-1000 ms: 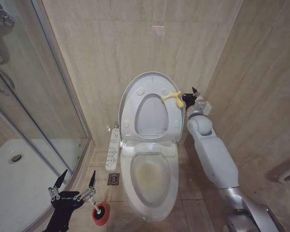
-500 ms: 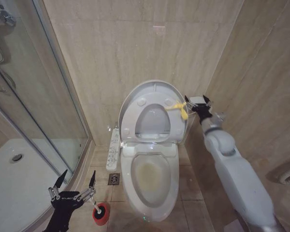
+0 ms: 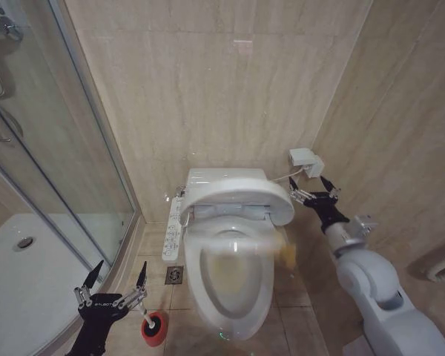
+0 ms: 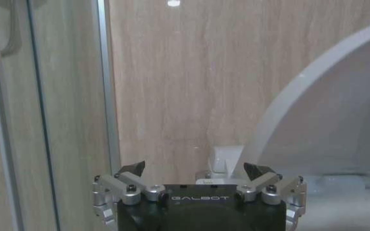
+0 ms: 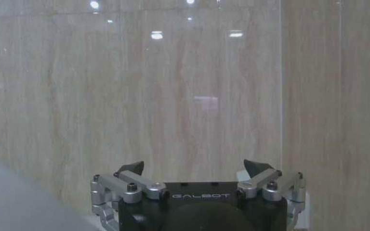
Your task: Open the toilet lid, clean the toilet bowl with a toilet brush, close the toilet lid, and flush.
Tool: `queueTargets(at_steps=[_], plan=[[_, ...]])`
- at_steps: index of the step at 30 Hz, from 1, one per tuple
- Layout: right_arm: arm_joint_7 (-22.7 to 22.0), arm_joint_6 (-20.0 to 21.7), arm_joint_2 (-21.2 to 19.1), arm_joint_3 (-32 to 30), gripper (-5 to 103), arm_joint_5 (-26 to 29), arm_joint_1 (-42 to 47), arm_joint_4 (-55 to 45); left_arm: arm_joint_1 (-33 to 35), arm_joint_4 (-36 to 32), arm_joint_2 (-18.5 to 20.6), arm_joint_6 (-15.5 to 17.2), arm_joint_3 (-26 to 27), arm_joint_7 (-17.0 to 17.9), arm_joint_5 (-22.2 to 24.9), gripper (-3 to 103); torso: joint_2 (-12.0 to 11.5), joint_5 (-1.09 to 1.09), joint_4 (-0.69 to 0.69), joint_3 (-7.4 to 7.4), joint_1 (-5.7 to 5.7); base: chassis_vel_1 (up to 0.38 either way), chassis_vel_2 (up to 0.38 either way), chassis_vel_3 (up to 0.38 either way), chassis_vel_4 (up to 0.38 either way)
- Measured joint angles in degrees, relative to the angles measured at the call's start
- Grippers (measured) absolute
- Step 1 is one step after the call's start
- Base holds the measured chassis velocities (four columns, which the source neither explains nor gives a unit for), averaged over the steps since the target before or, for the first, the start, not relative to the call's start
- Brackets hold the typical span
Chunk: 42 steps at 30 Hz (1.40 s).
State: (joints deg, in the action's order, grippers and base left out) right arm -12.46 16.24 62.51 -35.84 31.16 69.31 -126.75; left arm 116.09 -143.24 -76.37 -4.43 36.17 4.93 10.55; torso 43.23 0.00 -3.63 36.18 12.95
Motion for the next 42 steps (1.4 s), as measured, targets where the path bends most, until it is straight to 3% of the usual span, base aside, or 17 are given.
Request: queueTargets(at_steps=[7, 12, 19, 28, 42], plan=[[-0.7, 2.0, 0.5, -3.1, 100, 0.3, 5.3, -4.0, 0.0, 0.0, 0.0, 0.0, 0.0, 0.0, 0.0, 100, 0.0, 0.00, -0.04, 0.00, 0.00, 0.000, 0.000, 0.000, 0.000], [2.2, 0.7, 1.6, -4.6, 100, -2.3, 9.8, -5.7, 0.0, 0.0, 0.0, 0.0, 0.0, 0.0, 0.0, 100, 0.0, 0.00, -0.04, 0.00, 0.01, 0.000, 0.000, 0.000, 0.000], [5.1, -2.0, 6.0, -4.2, 100, -7.4, 15.1, -7.4, 0.0, 0.0, 0.0, 0.0, 0.0, 0.0, 0.0, 100, 0.0, 0.00, -0.04, 0.00, 0.01, 0.000, 0.000, 0.000, 0.000], [5.9, -2.2, 9.0, -5.2, 100, -8.7, 20.6, -11.1, 0.0, 0.0, 0.0, 0.0, 0.0, 0.0, 0.0, 100, 0.0, -0.01, -0.04, 0.00, 0.01, 0.000, 0.000, 0.000, 0.000], [6.0, -2.7, 17.1, -3.3, 100, -12.6, 29.3, -16.6, 0.0, 0.0, 0.0, 0.0, 0.0, 0.0, 0.0, 100, 0.0, 0.00, -0.03, 0.00, 0.00, 0.000, 0.000, 0.000, 0.000]])
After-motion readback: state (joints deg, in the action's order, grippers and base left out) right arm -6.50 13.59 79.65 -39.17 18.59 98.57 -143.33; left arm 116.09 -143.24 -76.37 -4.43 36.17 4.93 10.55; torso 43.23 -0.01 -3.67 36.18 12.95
